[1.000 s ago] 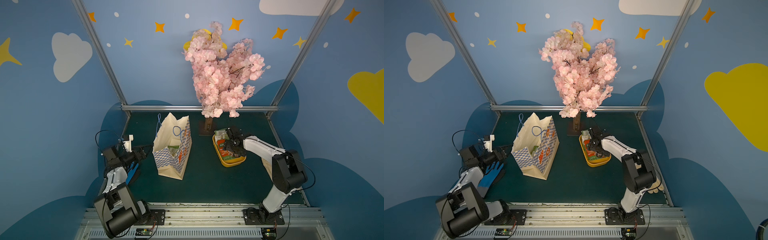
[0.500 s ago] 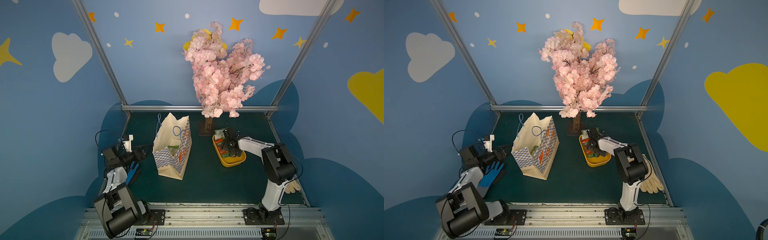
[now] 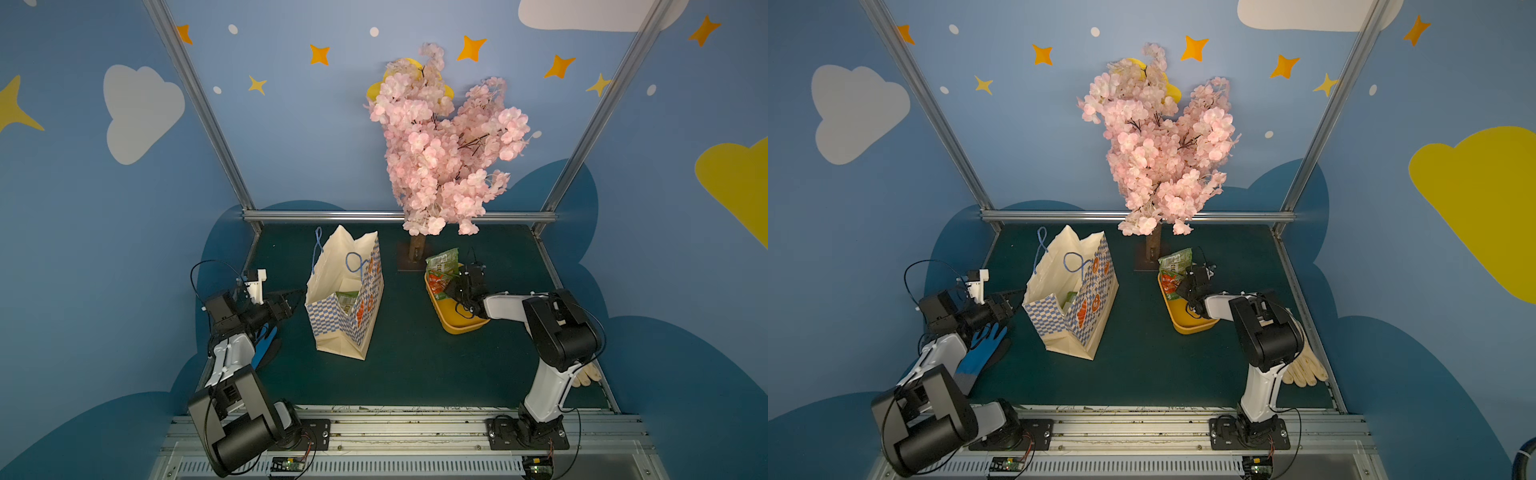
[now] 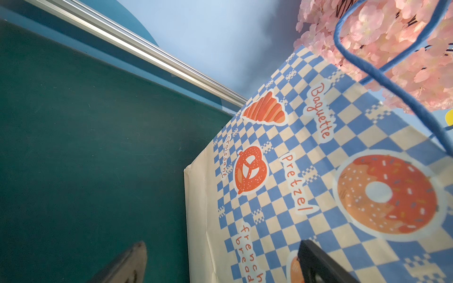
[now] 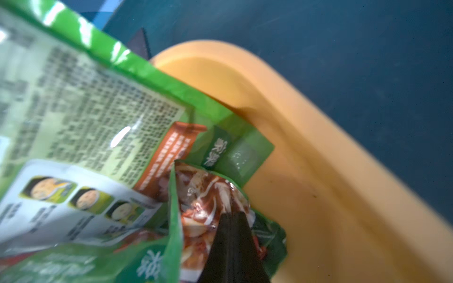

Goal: Place the condiment packets inside the bag
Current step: Pick up the condiment packet from the storage box.

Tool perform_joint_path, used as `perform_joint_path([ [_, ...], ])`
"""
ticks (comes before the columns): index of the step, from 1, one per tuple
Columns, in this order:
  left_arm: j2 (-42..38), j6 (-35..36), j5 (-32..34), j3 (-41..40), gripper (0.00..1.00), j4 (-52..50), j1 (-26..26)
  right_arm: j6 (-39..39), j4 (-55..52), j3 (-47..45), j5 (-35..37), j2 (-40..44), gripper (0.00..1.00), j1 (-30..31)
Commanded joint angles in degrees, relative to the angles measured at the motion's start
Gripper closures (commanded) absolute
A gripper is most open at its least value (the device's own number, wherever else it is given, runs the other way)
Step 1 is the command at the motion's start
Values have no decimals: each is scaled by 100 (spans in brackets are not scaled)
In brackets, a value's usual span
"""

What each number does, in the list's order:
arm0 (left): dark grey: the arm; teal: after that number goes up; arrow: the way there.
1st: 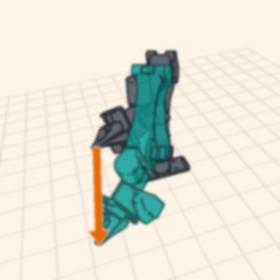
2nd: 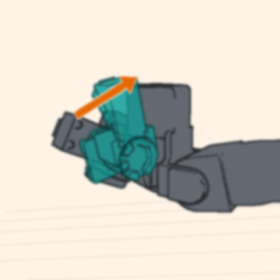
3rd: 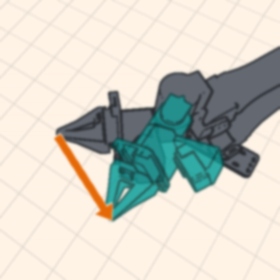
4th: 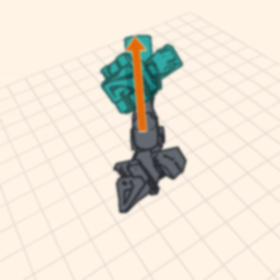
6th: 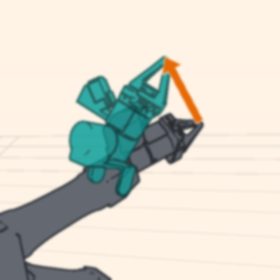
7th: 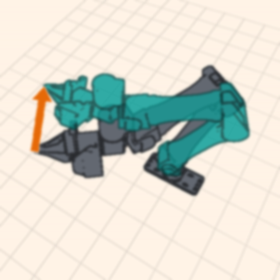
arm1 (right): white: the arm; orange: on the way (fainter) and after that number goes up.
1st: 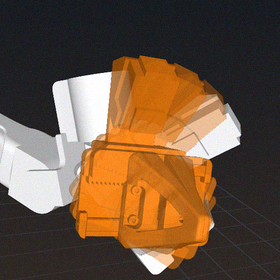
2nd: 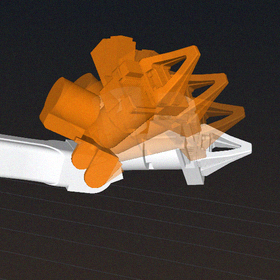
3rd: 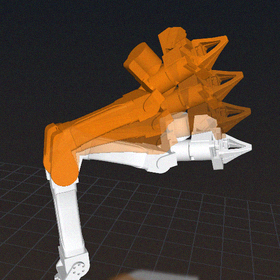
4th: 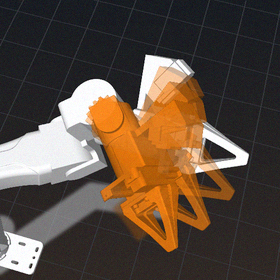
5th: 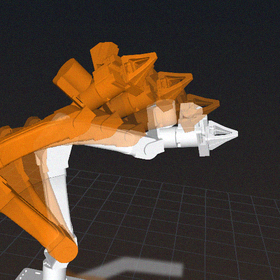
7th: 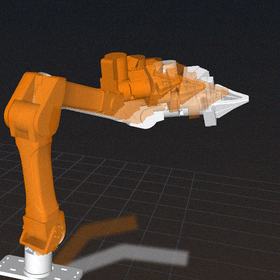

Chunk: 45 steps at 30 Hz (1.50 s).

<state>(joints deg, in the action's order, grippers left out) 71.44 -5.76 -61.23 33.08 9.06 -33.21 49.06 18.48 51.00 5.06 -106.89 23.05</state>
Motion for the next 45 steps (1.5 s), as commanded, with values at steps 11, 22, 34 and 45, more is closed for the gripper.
perform_joint_path([
  [11, -107, 81, -53, -65, 0, 33, 25, -305, 1706, -634, -1491, 814, 100, 68],
  [22, -145, 84, -56, -72, 0, 25, 26, -39, 2234, -1196, -1812, 1779, 100, 61],
  [34, -191, 35, -55, -63, 0, 9, -8, -1923, -1127, -585, 203, 4302, 100, 2180],
  [45, 61, -217, -182, 68, 0, 74, -234, -4227, -1863, 1995, 2015, 3237, 100, 4429],
])
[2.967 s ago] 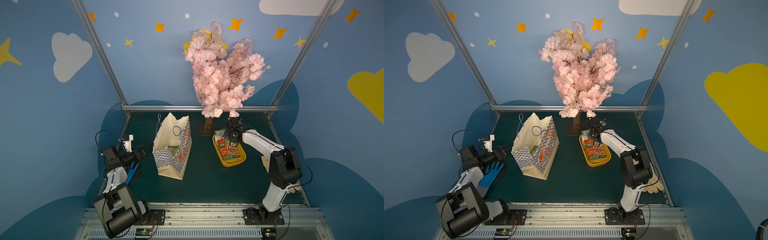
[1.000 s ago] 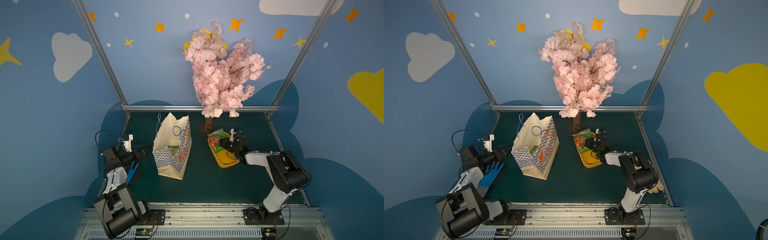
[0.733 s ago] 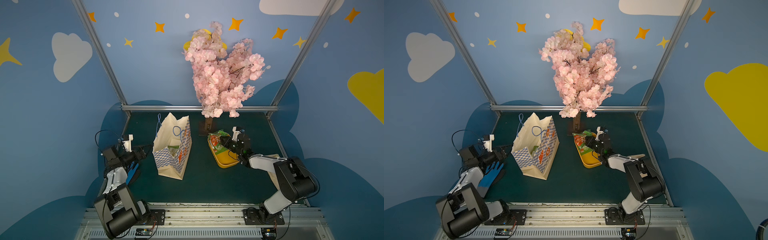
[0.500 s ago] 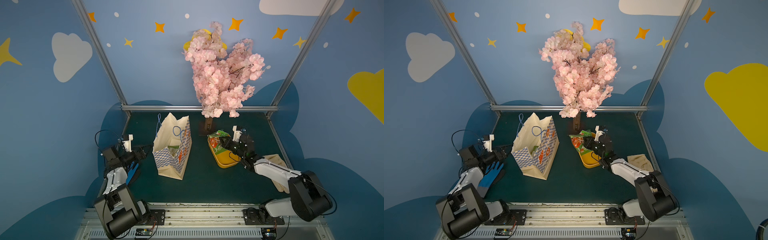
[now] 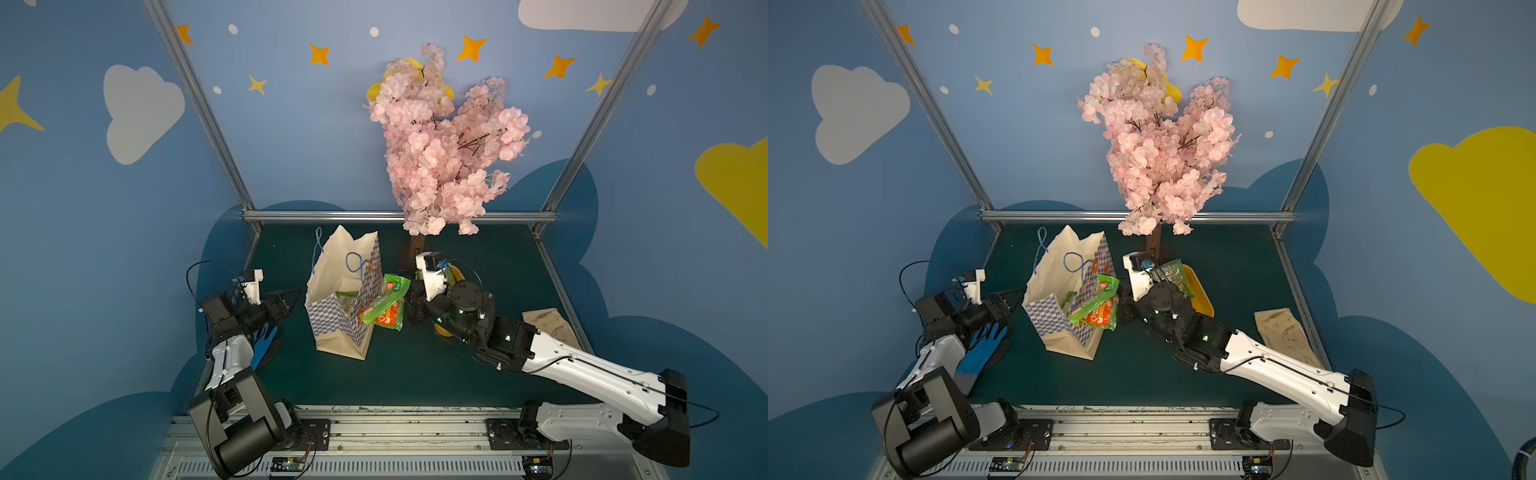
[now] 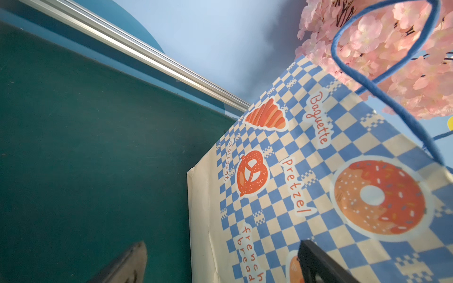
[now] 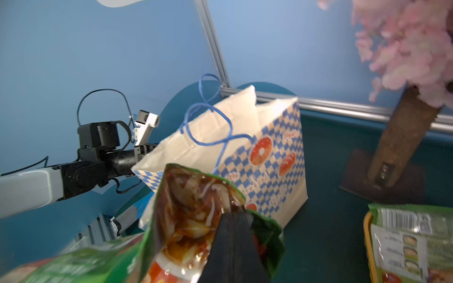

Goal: Place the condiment packets inside the bag
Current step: Pick up the condiment packet from the storage box, then place the condiment packet in the paper bag.

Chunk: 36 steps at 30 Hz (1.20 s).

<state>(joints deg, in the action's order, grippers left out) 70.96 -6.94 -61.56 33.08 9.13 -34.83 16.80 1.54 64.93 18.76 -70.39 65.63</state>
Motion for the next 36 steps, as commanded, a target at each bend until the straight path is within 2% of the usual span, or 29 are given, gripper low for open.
perform_joint_path([
  [1, 146, -137, -178, 74, 0, 94, -95, -1179, -63, 783, 710, -682, 100, 232],
  [4, 168, -188, -243, 76, 0, 141, -145, -1908, 279, 1379, 799, -1320, 100, 320],
  [9, 121, -211, -267, 49, 0, 192, -152, -2809, -21, 2754, 1076, -2329, 100, 269],
  [18, 139, -217, -315, 38, 0, 221, -152, -3177, -605, 5001, 753, -3547, 100, -116],
  [27, 139, -227, -325, 49, 0, 228, -153, -3119, -940, 5982, 687, -4292, 100, -592],
  [36, 115, -212, -308, 33, 0, 225, -150, -2980, -1162, 6252, 602, -4670, 100, -788],
])
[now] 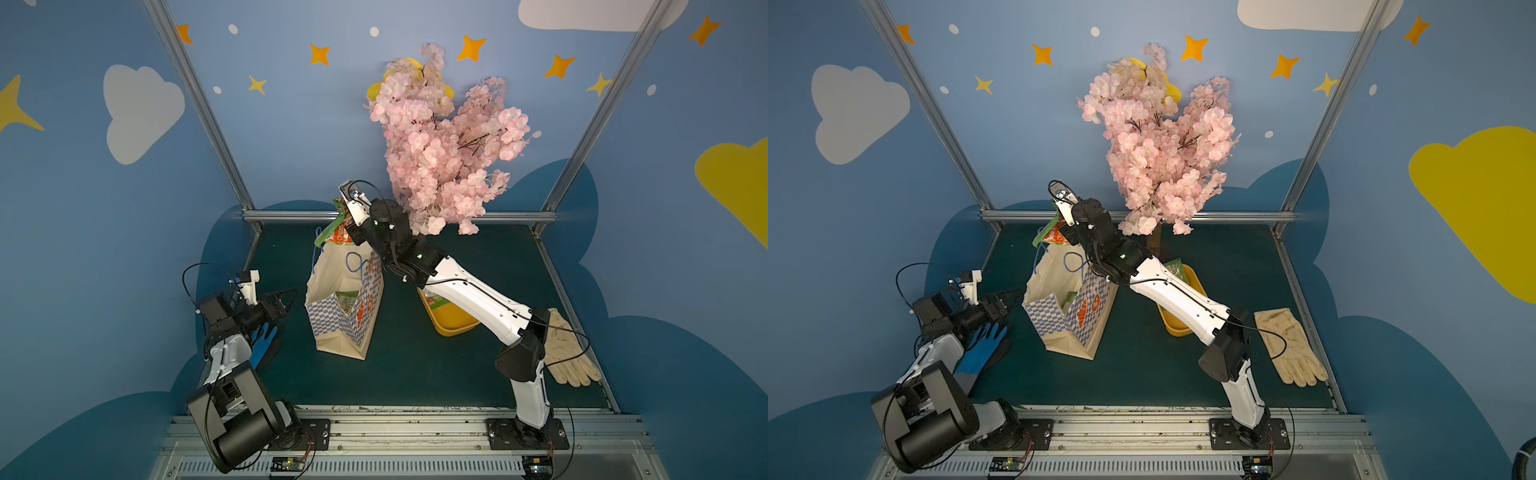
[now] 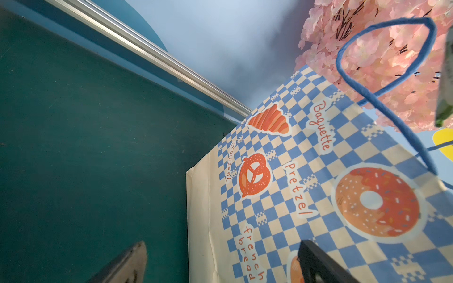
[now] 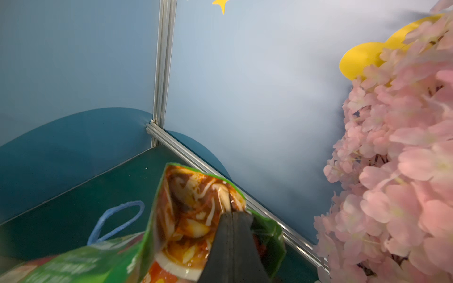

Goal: Place the condiment packets inside the bag
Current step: Place the condiment packet in the paper bag, then pick up the condiment packet from the storage box.

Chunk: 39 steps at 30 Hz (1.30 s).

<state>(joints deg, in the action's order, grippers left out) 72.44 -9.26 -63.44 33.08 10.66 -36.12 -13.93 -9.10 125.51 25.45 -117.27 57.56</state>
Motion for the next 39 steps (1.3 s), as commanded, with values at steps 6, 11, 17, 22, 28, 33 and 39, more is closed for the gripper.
perform_joint_path([
  [6, -29, 13, -126, 32, 0, 76, -23, 137, -36, -137, -110, 196, 82, 26],
  [11, -37, 15, -116, 26, 0, 85, -25, 235, 261, -594, -145, 584, 52, 38],
  [17, -29, 16, -117, 28, 0, 85, -20, 490, 519, -1316, 25, 1249, 46, 43],
  [22, -29, 14, -116, 25, 0, 86, -23, 1018, 709, -2657, 439, 2275, 35, -69],
  [28, 15, 9, -125, 40, 0, 99, -21, 2134, 428, -4562, 1173, 3499, 23, -465],
  [33, 6, 5, -117, 23, 0, 103, -25, 3339, 203, -5808, 843, 4023, 10, -1201],
  [39, -2, 8, -90, 16, 0, 99, -17, 4048, 68, -6084, 1242, 3520, 5, -1363],
])
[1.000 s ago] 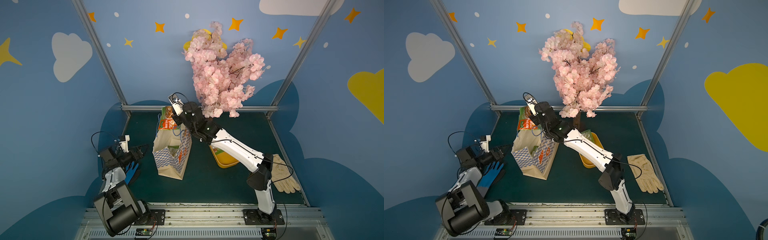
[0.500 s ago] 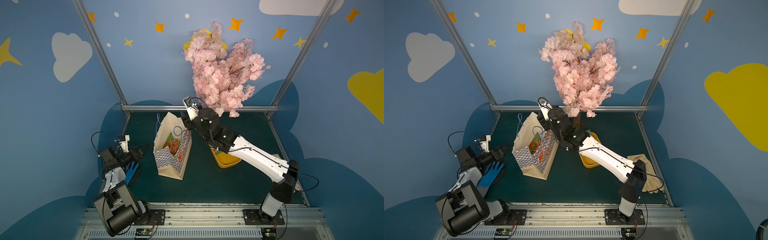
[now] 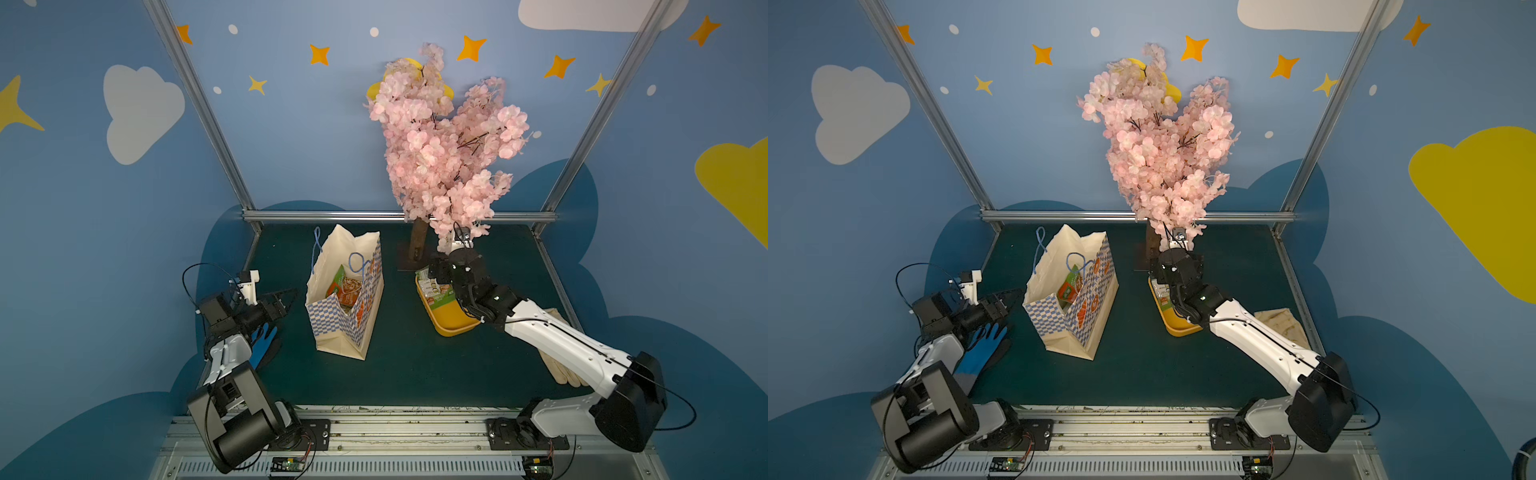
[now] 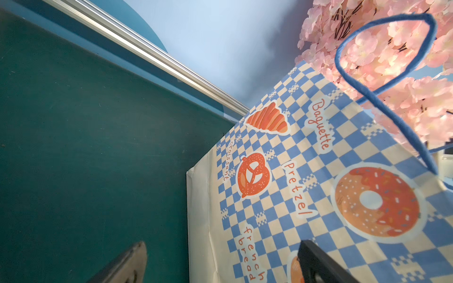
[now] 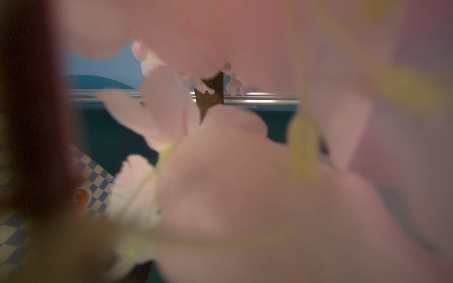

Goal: Place the condiment packets inside the bag
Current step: Pick up the condiment packet from the storage box.

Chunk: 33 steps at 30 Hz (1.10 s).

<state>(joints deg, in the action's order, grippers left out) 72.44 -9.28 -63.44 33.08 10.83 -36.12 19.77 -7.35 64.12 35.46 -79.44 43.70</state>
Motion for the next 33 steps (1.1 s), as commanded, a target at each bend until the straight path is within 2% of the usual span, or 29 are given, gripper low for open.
perform_joint_path([
  [1, 3, 7, -90, 18, 0, 85, -18, 762, -189, 159, 317, -442, 5, 24],
  [4, -19, 17, -91, 16, 0, 85, -22, 1246, -764, 674, 648, -1136, 5, 17],
  [9, 13, 21, -94, 23, 0, 90, -22, 1335, -1565, 1770, 750, -2489, 5, 41],
  [16, 57, 19, -117, 38, 0, 112, -22, 1904, -2156, 2975, 1082, -3652, 5, 35],
  [22, 59, 16, -113, 32, 0, 121, -22, 1988, -2397, 3425, 1136, -4196, 6, -18],
  [33, 20, -7, -114, 28, 0, 124, -26, 2183, -2591, 3821, 855, -4694, 18, -152],
])
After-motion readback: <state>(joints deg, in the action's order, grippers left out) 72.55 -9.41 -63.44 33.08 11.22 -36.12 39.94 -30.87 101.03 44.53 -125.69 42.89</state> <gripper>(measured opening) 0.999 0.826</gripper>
